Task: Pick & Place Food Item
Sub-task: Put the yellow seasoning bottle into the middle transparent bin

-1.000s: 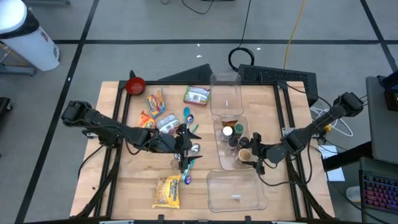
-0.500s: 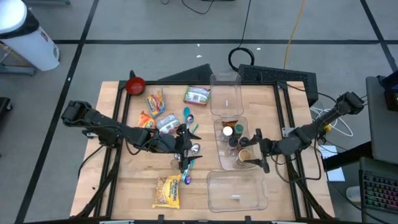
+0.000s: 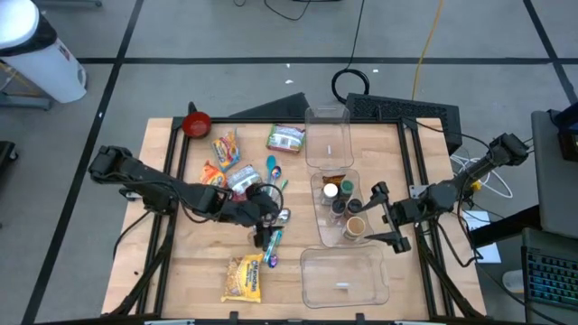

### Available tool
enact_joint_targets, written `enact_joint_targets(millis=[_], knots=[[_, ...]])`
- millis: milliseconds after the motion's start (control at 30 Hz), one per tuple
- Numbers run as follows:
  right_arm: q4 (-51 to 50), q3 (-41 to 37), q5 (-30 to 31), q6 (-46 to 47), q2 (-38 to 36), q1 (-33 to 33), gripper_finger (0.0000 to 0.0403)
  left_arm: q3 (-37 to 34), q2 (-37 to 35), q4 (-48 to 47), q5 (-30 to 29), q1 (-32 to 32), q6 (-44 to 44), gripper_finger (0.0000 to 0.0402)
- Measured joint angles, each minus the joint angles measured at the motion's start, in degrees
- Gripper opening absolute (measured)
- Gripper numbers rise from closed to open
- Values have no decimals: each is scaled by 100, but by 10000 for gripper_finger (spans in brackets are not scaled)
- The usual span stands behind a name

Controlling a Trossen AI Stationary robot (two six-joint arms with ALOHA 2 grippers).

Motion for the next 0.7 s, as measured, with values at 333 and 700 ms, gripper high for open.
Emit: enact_joint_targets(millis=[333,700], knots=[[253,2,0,-17,337,-1,306,77,30,-1960,239,-593,-915,365],[262,4,6,-19,478,-2,306,0,758,-2046,368,-849,-938,365]])
